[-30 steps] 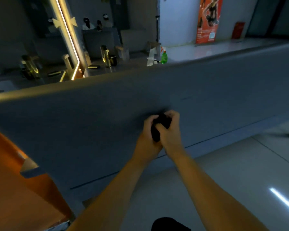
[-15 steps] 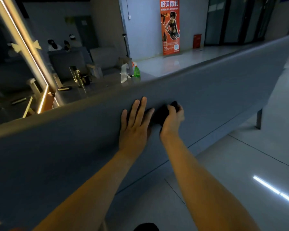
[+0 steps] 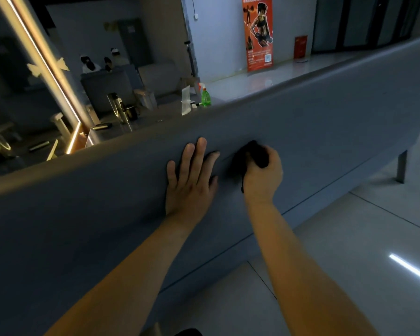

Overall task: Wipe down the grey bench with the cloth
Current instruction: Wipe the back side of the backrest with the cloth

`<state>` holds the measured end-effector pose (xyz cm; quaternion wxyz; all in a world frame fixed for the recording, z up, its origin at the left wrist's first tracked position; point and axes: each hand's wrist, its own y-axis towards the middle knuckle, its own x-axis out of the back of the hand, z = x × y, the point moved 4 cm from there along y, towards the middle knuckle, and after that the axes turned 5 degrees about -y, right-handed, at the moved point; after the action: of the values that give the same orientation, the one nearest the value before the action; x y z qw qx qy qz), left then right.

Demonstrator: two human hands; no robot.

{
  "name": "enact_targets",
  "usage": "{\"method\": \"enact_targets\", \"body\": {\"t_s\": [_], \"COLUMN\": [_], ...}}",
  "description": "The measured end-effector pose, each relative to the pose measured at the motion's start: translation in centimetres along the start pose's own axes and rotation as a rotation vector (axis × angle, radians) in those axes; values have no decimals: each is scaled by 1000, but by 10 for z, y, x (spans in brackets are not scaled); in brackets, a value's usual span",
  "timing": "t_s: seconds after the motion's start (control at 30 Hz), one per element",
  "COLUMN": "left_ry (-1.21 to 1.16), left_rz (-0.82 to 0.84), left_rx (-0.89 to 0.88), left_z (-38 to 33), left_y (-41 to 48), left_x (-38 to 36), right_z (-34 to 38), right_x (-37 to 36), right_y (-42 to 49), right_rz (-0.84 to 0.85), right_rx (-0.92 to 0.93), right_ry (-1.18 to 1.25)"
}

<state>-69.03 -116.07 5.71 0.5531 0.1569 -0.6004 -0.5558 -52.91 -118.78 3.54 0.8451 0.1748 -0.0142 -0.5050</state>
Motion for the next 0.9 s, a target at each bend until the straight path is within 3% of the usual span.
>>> {"method": "enact_targets", "body": {"t_s": [0.13, 0.37, 0.47, 0.6, 0.8, 0.9], "left_ry": [34, 19, -13, -14, 57, 28], "left_rz": [2, 81, 73, 85, 108, 113], "left_rx": [-12, -40, -45, -34, -57, -40], "left_z": [-1, 5, 6, 4, 3, 6], "left_y": [-1, -1, 1, 1, -1, 0], "left_x": [0, -2, 0, 0, -2, 0], "right_z": [-6, -3, 13, 18, 18, 19], "right_x": [-13, -21, -4, -14, -35, -27], "right_y": [-11, -48, -12, 0, -64, -42], "right_rz": [-25, 319, 136, -57, 244, 223], "right_rx": [-149, -52, -22, -189, -124, -79], "right_ry": [102, 27, 48, 142, 116, 4]}}
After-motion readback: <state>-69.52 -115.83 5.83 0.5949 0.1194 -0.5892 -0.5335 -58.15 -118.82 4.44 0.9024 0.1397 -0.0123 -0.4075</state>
